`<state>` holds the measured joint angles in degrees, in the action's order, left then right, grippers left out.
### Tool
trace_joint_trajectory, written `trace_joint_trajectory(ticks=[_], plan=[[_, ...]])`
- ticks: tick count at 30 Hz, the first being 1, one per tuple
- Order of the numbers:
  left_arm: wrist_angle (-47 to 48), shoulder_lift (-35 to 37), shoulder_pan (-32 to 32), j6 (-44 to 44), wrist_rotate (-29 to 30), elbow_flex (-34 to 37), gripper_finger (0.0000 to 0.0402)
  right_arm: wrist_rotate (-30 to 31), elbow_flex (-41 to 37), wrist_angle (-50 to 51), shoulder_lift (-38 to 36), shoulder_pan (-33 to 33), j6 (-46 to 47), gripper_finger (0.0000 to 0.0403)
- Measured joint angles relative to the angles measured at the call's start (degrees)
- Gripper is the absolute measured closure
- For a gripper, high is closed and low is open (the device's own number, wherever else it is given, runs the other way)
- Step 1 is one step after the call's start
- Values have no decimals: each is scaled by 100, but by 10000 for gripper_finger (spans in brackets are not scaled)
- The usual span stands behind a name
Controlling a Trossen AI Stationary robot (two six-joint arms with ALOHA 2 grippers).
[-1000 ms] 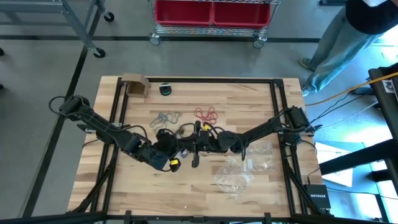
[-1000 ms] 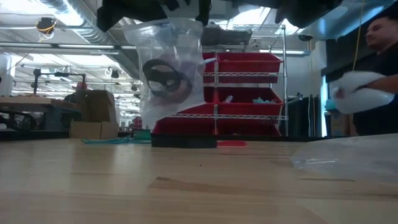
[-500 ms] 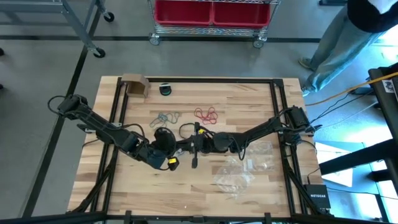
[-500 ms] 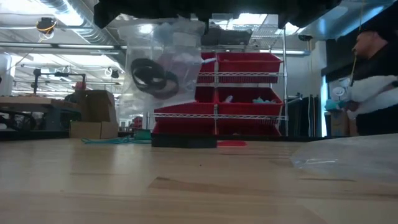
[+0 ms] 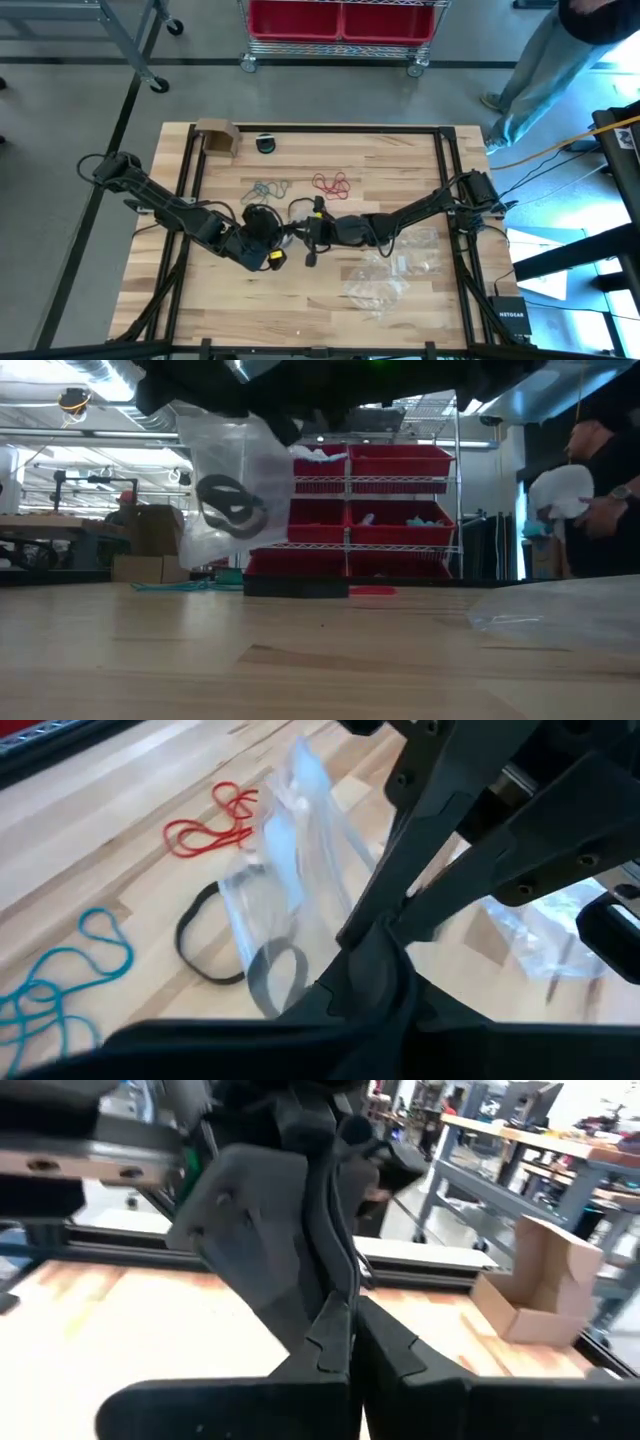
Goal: Sort rubber bands
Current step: Put the black rubber band into the transparent zip bag
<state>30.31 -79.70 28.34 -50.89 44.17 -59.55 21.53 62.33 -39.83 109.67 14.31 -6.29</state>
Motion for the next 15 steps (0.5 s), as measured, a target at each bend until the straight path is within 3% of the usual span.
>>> trace_joint_trajectory(ticks=[15], plan=[[156, 31, 0, -271, 611, -22, 401, 187, -33, 964, 2, -7, 1255, 400]])
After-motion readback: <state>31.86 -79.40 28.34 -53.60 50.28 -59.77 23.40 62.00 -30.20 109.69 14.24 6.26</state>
